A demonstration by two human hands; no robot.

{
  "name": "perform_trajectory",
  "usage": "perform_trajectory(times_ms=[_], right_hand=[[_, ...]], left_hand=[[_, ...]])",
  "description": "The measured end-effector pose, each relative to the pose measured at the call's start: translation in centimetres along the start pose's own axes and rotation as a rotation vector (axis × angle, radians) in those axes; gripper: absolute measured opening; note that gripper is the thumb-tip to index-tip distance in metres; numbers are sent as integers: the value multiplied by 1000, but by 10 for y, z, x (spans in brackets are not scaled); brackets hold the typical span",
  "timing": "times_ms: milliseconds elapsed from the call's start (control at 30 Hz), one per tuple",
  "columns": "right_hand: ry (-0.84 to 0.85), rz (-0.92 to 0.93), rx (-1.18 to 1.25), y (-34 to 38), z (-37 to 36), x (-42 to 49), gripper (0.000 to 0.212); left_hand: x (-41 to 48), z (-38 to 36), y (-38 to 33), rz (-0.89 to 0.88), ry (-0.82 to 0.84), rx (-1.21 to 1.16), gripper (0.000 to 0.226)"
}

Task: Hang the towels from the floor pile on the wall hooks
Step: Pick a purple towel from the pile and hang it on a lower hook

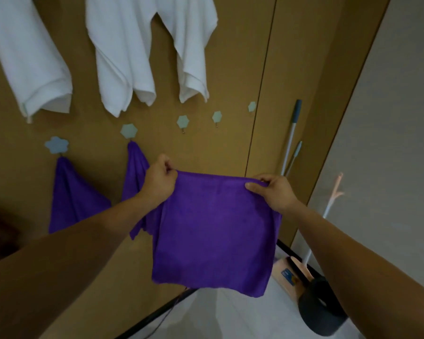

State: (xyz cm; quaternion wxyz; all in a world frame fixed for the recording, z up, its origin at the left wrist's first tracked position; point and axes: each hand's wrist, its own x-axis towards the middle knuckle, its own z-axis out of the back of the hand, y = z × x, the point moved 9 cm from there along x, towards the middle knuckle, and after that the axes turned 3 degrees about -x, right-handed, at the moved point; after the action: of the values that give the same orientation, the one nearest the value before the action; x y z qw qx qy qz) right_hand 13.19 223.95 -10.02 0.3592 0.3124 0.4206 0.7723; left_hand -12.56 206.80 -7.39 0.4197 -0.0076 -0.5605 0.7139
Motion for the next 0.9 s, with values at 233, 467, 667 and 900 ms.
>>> perform_trajectory(times_ms=[233,467,667,900], right_hand=[[80,71,-13,-1,-31,95,11],[322,168,80,5,-56,154,24],[379,235,182,17,-75,198,23],[120,293,69,48,-110,265,23]], left_hand=[[35,-43,2,73,175,-8,18],[53,-86,7,152,336,64,30],[86,-71,19,177,68,36,26],[151,-45,35,76,-214,307,33]])
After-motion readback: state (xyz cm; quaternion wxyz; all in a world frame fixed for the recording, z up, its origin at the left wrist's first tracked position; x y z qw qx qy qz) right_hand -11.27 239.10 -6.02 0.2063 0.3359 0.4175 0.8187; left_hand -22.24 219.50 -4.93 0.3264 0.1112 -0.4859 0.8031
